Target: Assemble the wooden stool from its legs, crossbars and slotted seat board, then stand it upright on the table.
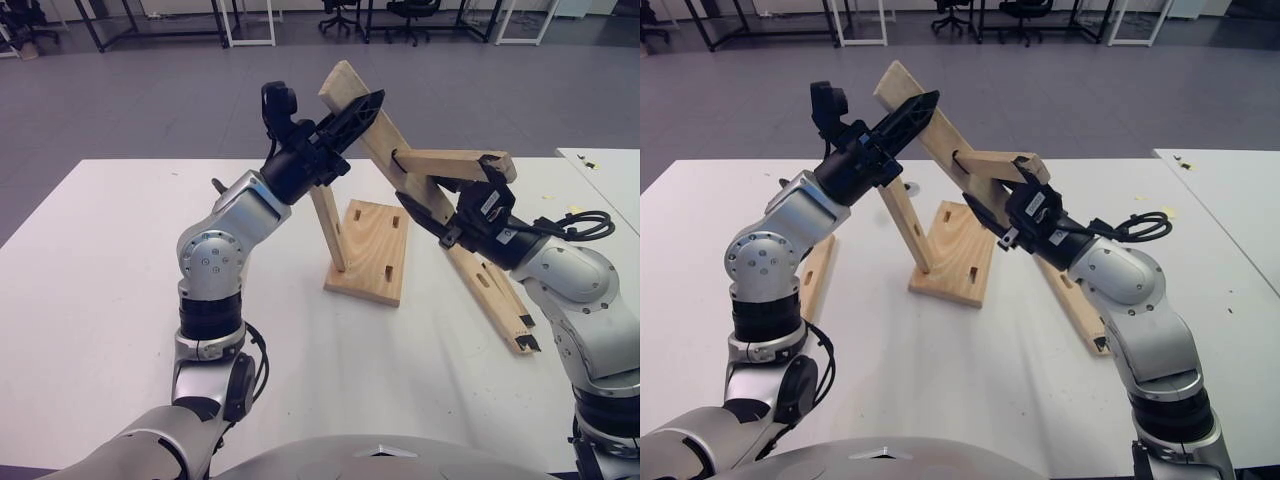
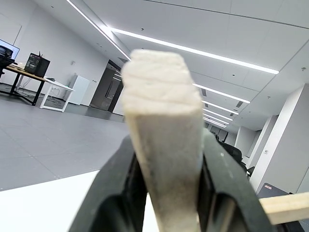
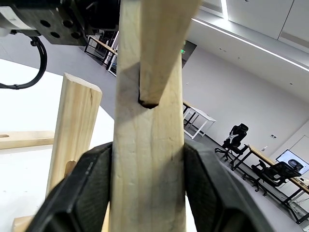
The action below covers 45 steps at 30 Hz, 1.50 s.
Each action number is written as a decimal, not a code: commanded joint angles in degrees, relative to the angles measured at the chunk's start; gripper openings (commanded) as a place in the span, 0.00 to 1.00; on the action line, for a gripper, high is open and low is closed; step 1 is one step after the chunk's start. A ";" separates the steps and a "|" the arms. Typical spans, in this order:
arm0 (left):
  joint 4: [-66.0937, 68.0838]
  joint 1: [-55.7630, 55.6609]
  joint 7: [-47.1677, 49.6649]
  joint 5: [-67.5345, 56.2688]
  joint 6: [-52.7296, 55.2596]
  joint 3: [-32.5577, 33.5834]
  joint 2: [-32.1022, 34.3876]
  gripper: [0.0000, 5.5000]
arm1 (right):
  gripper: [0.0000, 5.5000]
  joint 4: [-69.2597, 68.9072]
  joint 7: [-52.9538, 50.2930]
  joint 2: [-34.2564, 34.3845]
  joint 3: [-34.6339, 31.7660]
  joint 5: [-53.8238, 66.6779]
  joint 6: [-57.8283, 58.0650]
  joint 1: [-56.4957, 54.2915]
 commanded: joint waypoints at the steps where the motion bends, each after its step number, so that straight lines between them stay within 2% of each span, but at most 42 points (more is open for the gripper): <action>1: -0.97 0.09 1.32 -0.43 0.17 0.46 0.29 0.20 | 0.39 -0.08 0.78 -0.28 -0.13 -0.67 -1.82 -1.27; 8: -2.07 0.00 2.64 -4.36 0.52 1.45 -0.08 0.19 | 0.39 1.21 3.73 -2.15 0.96 -2.20 -4.48 0.26; 9: -2.34 0.16 2.44 -4.67 0.78 1.25 0.08 0.19 | 0.45 1.53 4.47 -2.64 1.04 -1.92 -4.67 0.67; 15: -2.76 0.49 2.00 -5.75 1.46 0.82 0.82 0.18 | 0.68 4.34 7.61 -4.61 1.21 -2.80 -6.63 1.84; 17: -2.74 0.64 1.26 -5.92 1.86 0.69 1.75 0.18 | 0.73 4.98 8.90 -5.44 0.64 -2.52 -7.13 2.62; 21: -1.31 0.44 -3.39 -5.78 3.24 1.00 5.95 0.18 | 0.84 4.69 14.00 -7.97 -3.02 2.24 -6.16 6.09; 27: 0.77 -0.10 -17.30 -3.91 3.98 -1.39 12.26 0.18 | 0.84 10.02 27.14 -16.79 -15.62 22.12 7.08 6.85; 30: 1.46 -0.42 -23.61 -2.16 3.62 -3.70 14.16 0.18 | 0.84 19.33 30.22 -19.57 -15.72 25.71 11.15 -1.67; 33: 2.80 -1.97 -31.63 1.81 2.62 -8.09 16.35 0.18 | 0.84 29.60 30.33 -14.21 -8.33 28.82 18.43 -18.68; 37: 8.58 -6.69 -38.65 7.57 0.05 -11.91 16.61 0.18 | 0.84 36.28 34.80 -10.17 -0.87 32.10 28.47 -29.49; 39: 11.08 -8.47 -41.38 9.77 -0.99 -12.90 16.50 0.18 | 0.84 37.74 36.39 -9.34 -0.94 34.76 32.13 -32.55; 45: 13.43 -9.83 -46.07 12.97 -1.76 -13.24 17.15 0.18 | 0.84 46.92 36.97 -10.73 -7.84 39.34 37.96 -40.20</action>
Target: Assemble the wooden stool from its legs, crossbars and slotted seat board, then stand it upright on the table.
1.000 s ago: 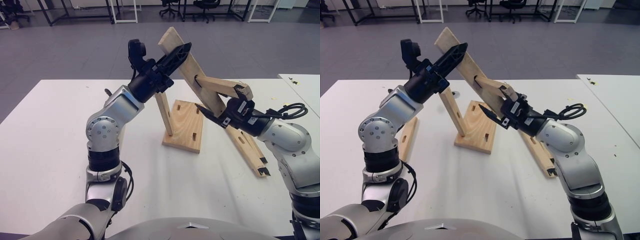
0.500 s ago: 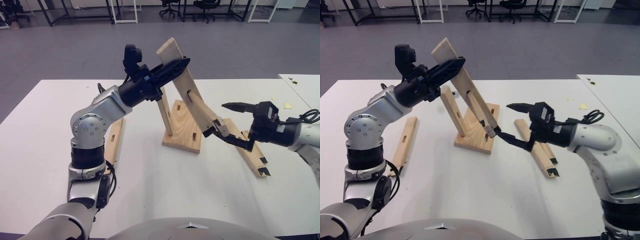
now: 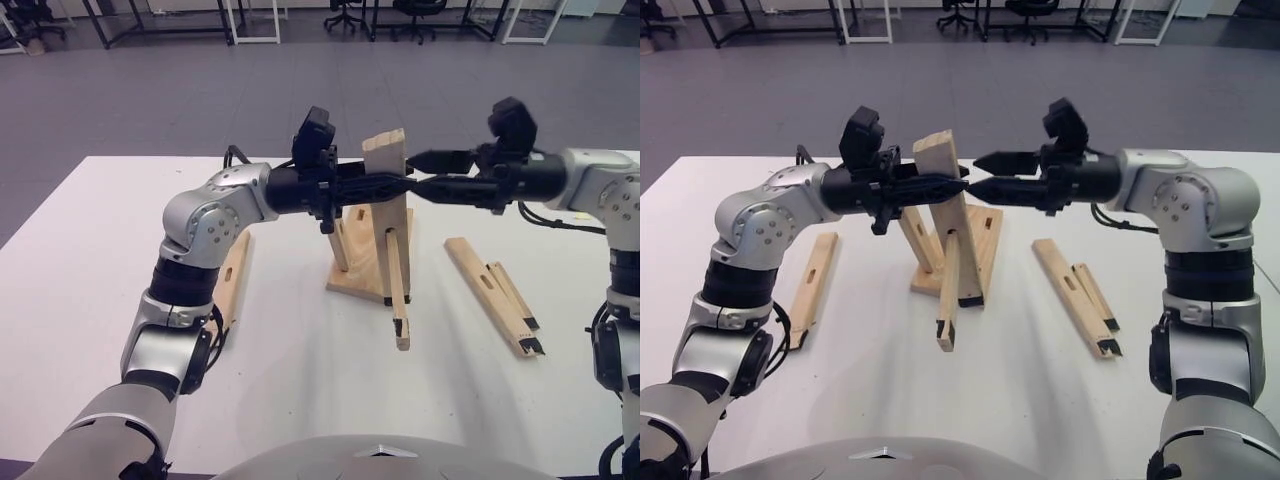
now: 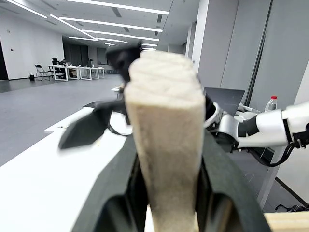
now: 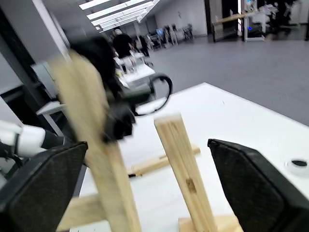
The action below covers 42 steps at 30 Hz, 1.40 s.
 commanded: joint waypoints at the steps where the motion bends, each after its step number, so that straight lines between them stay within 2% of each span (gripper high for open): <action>1: 0.36 -1.35 -2.02 2.07 -0.84 -0.13 0.77 0.18 | 0.82 4.65 -0.28 -0.99 -3.57 2.62 3.74 -4.98; 3: 1.01 -1.59 -2.59 3.27 -1.30 -0.41 0.59 0.18 | 0.76 3.46 -0.80 -0.08 -3.95 4.60 6.43 -6.83; 9: 2.98 -3.01 -4.22 6.08 -2.09 -0.96 -0.17 0.18 | 0.55 -4.71 -2.60 2.39 1.11 3.86 7.43 -6.04; 15: 2.94 -2.98 -5.42 7.46 -2.12 -1.85 -0.86 0.18 | 0.55 -6.16 -5.61 5.35 3.60 1.24 5.74 -6.59; 26: 3.31 -2.68 -6.57 9.25 -2.25 -2.52 -1.09 0.18 | 0.19 -11.53 -3.96 3.22 6.62 -0.59 5.23 -5.97; 31: 3.70 -2.83 -7.07 9.60 -2.14 -2.40 -1.04 0.18 | 0.19 -11.40 -3.79 2.72 8.15 -3.04 3.17 -5.67; 42: 7.07 -3.86 -3.67 10.93 -5.52 -0.36 -3.98 0.18 | 0.18 -10.99 -8.23 5.69 3.87 0.31 5.99 -2.46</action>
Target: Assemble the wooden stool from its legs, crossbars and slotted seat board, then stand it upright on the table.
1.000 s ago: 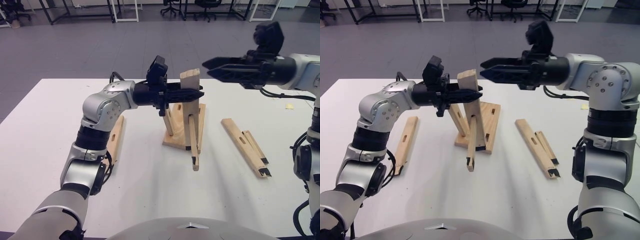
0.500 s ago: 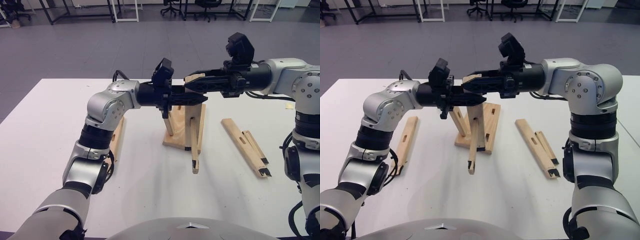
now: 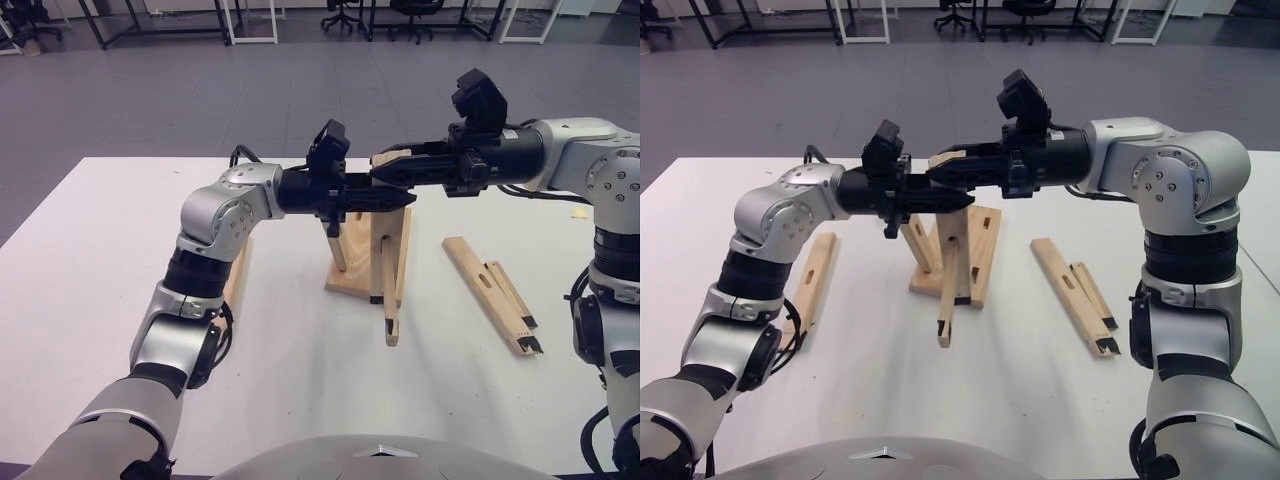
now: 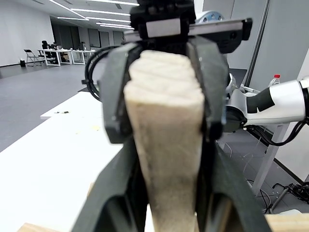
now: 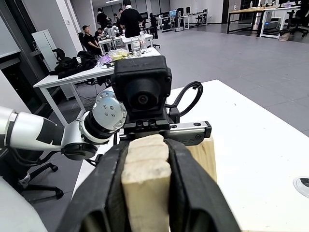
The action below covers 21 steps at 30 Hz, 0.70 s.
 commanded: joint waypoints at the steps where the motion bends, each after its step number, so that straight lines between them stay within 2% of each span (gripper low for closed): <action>1: 1.60 -2.26 2.19 1.30 -2.23 2.13 -1.32 0.18 | 0.18 -0.24 -0.90 0.71 -0.99 1.00 0.70 2.03; 2: 1.87 -2.40 2.19 1.35 -2.17 2.36 -1.34 0.18 | 0.18 -0.12 -0.94 0.50 -1.22 0.84 0.66 2.32; 3: 2.05 -2.47 2.13 1.47 -2.08 2.51 -1.31 0.25 | 0.18 -0.10 -0.95 0.28 -1.39 0.75 0.64 2.57; 16: 4.19 -4.23 2.96 3.70 -5.09 6.14 0.35 0.63 | 0.18 0.35 -3.00 -2.99 -4.50 -2.93 -4.12 5.29; 18: 4.46 -5.66 6.10 3.72 -6.19 8.52 -0.14 0.68 | 0.18 -0.58 -5.24 -3.31 -7.15 -3.16 -4.62 7.14; 21: 2.75 -7.41 10.22 1.97 -6.37 11.87 -1.13 0.68 | 0.18 -2.35 -9.86 -2.85 -10.54 -3.37 -5.04 10.27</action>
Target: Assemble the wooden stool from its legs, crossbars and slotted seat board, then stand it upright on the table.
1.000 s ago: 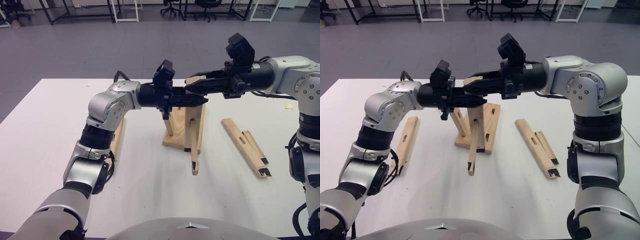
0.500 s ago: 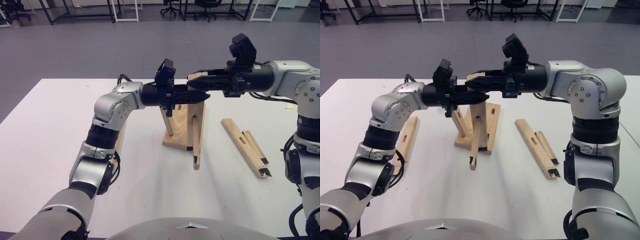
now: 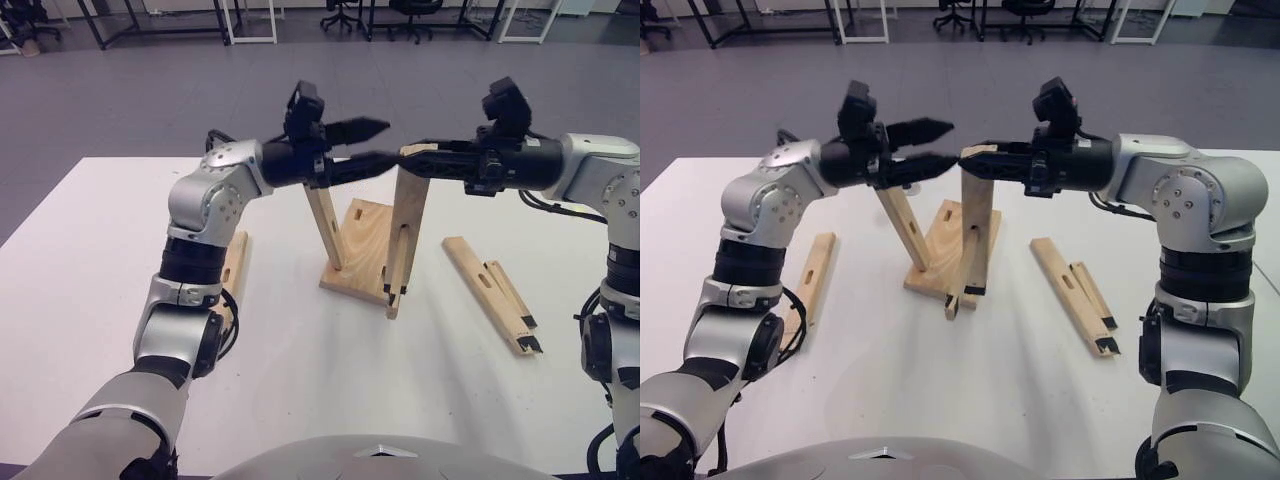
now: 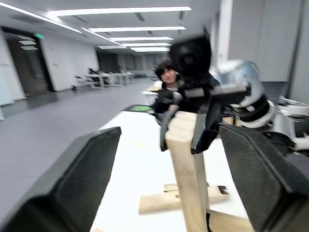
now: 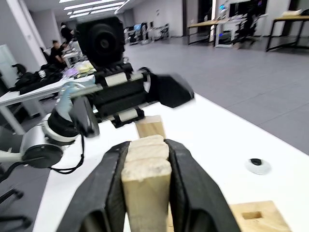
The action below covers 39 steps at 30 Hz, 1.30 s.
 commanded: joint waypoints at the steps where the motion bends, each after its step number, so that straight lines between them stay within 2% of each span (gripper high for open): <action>1: -2.03 -3.74 5.01 -1.92 -0.16 4.29 -0.79 0.68 | 0.18 -2.95 -6.05 0.32 -4.65 -0.55 -0.86 3.54; 6: -1.41 -1.21 11.18 -1.35 -2.28 10.89 2.00 0.68 | 0.18 -9.32 -22.65 7.15 -12.63 1.14 0.97 9.52; 13: -2.87 12.45 24.02 -1.37 -5.71 20.92 1.65 0.68 | 0.18 -21.61 -49.70 20.86 -24.85 8.09 3.80 18.53; 17: -3.48 20.19 31.90 4.93 -9.33 17.52 -1.89 0.68 | 0.18 -26.20 -62.79 28.35 -26.50 11.96 2.56 21.67; 21: -6.05 23.57 36.66 9.33 -8.28 11.41 -5.08 0.68 | 0.18 -30.86 -73.25 34.05 -24.66 16.63 1.17 25.31; 24: -8.00 24.42 39.50 11.60 -7.07 8.20 -6.38 0.68 | 0.18 -33.27 -78.04 33.79 -23.11 17.98 0.17 27.30; 29: -12.36 23.96 42.06 11.25 -4.65 6.70 -7.47 0.68 | 0.18 -35.22 -82.57 30.86 -22.46 20.74 -2.74 29.87; 33: -13.96 23.95 42.66 10.75 -3.18 5.54 -8.65 0.68 | 0.18 -36.52 -82.99 32.22 -17.66 17.22 -6.20 35.42; 39: -15.93 24.75 43.49 10.49 -1.90 4.44 -9.99 0.68 | 0.18 -36.97 -81.95 27.67 -14.23 9.91 -10.22 38.90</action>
